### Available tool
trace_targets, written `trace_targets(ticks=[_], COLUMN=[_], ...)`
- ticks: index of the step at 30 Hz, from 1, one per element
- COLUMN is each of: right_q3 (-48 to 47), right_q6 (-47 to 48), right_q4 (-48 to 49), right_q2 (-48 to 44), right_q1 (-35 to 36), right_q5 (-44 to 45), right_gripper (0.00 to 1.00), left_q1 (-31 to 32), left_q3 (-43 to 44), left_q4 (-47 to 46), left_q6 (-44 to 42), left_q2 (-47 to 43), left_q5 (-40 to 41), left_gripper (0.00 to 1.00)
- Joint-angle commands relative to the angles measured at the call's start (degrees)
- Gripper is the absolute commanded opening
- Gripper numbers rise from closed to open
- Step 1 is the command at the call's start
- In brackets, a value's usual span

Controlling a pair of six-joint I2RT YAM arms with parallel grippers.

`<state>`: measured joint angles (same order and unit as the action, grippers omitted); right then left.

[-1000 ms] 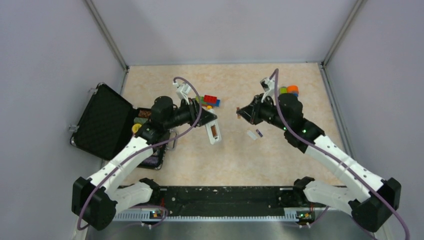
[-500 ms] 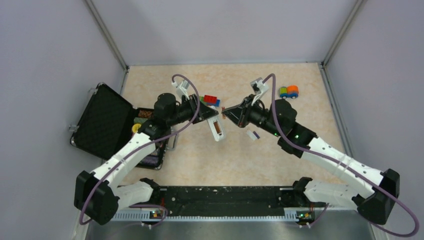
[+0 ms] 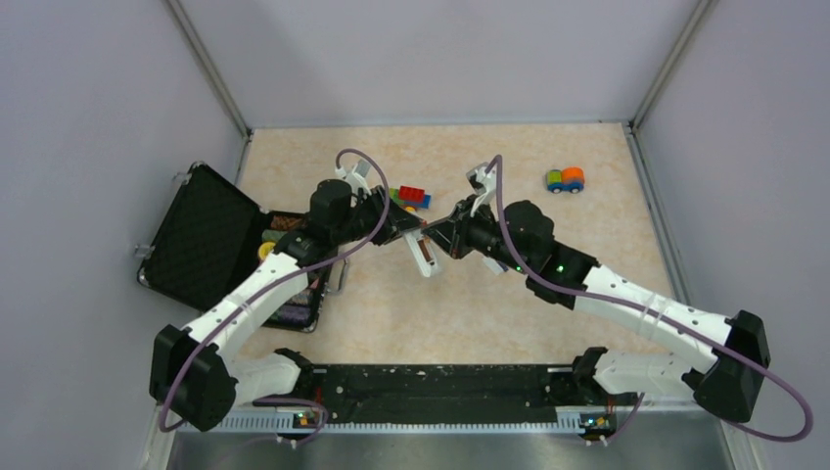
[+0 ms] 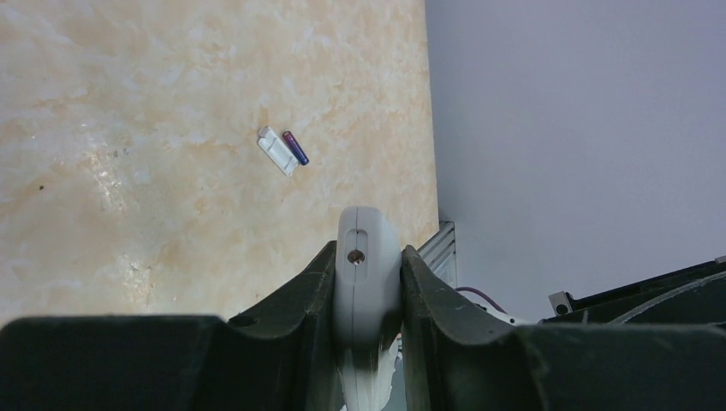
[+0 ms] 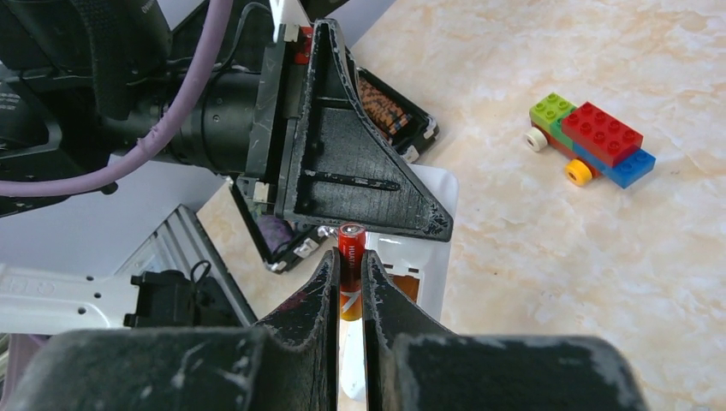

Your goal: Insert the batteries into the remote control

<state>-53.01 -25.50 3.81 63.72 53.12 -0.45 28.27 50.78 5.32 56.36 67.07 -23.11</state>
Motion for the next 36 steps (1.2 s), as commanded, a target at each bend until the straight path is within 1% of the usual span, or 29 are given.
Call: trace_targets(ticks=[1,24,33,36], right_q3=[-0.9,2.8,3.2,2.8], right_q6=[1.0,2.7,3.9,4.1], right_q4=[2.3,2.3,0.5,-0.8], right_q2=[1.7,4.2,5.2,5.6], right_q1=[0.4,0.5,0.5,0.5], right_q5=[0.7,0.8,-1.6,-2.4], right_gripper=[0.0,0.0,0.03,0.06], left_q1=[-0.2,-0.9,-2.1,-2.4], left_q3=[2.1,1.6,1.2,1.1], left_q4=[-1.6,-2.9,-3.2,-3.2], left_q6=[2.5,3.5,3.6,3.5], left_q2=[0.5,0.3,0.2,0.2], left_q5=[-1.3,-2.9,-3.6,-3.9], left_gripper=[0.0,0.0,0.0,0.0])
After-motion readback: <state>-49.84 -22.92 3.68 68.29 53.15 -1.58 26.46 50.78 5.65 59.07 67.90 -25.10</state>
